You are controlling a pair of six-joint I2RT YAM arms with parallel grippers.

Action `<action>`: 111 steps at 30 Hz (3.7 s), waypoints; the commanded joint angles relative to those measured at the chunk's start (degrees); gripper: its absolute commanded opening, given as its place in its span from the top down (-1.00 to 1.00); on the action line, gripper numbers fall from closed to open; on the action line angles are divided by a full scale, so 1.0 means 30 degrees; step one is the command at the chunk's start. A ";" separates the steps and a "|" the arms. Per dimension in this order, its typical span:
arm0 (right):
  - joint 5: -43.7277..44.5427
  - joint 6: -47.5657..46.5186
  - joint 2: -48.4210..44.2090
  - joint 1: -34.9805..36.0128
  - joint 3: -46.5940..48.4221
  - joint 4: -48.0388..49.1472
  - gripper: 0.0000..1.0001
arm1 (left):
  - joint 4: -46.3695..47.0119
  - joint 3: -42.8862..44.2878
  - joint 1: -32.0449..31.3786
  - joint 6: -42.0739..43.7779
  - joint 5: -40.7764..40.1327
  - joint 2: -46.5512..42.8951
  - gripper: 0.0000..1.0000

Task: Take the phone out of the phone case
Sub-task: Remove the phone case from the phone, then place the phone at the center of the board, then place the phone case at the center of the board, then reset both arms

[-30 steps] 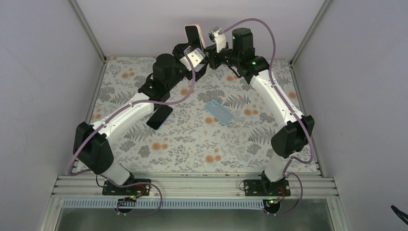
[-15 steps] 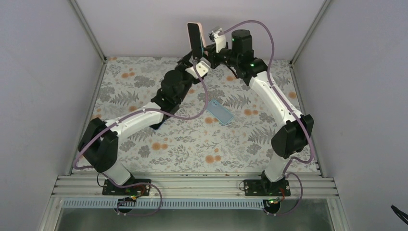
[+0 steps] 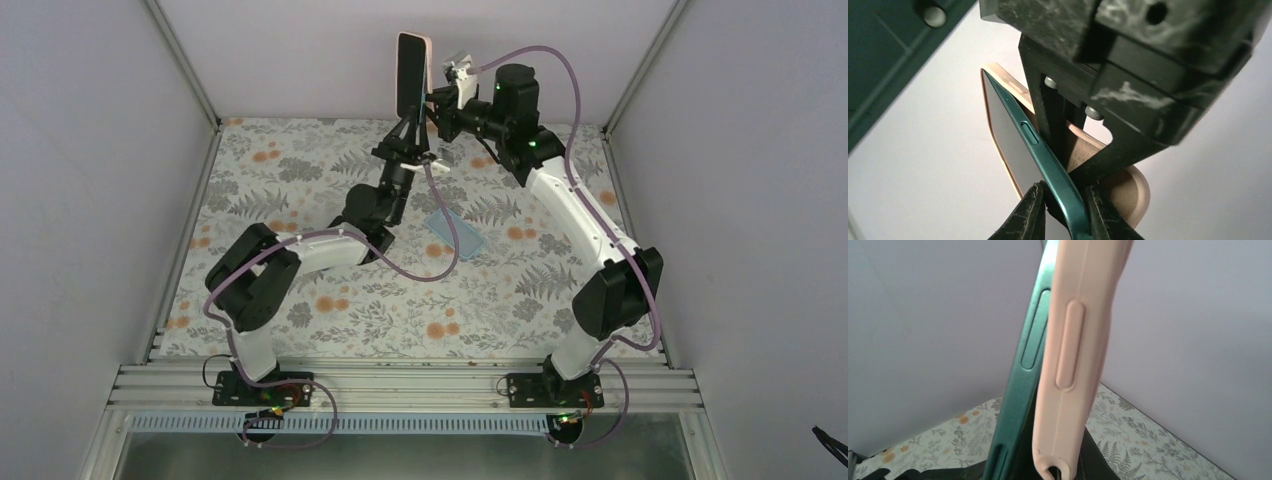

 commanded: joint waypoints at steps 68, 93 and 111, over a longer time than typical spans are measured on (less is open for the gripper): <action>0.1244 -1.1065 0.2593 -1.0374 -0.8344 -1.5079 0.66 | -0.8286 -1.8787 1.1851 0.2716 0.0671 -0.8330 0.95; 1.3482 -1.1344 -0.5510 -1.0974 -0.1401 -1.6380 -1.00 | -4.0988 -0.8768 1.2092 -0.2029 0.9801 -1.4189 -1.00; 1.1092 -0.4492 -1.5081 -1.1222 -1.5109 -0.1000 -1.00 | -3.4346 0.0459 1.9881 -1.2935 1.1139 -1.4958 -1.00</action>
